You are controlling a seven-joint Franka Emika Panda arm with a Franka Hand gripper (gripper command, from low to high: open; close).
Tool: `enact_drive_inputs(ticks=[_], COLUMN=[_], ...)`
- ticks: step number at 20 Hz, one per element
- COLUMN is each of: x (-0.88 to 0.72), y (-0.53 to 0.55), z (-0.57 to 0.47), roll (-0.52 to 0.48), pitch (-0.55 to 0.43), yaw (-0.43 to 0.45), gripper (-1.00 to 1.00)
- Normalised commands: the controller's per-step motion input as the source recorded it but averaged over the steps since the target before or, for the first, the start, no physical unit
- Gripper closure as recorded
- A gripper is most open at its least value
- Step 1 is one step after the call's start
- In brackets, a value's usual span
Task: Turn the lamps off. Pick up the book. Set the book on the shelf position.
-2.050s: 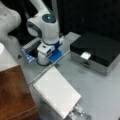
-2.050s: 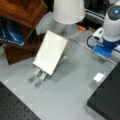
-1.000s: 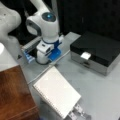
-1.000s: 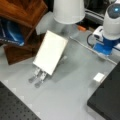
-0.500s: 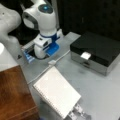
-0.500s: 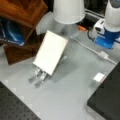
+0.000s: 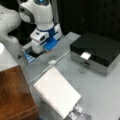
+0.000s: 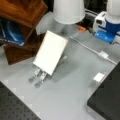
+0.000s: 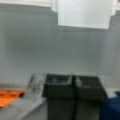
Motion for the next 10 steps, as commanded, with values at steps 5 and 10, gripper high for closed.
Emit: enact_drive_inputs(ticks=[5, 10], x=[-0.1, -0.06], y=[-0.08, -0.01], z=[0.2, 0.22], roll=[0.021, 0.02], pitch=[-0.032, 0.064], yaw=[0.031, 0.02], gripper=[1.0, 1.0])
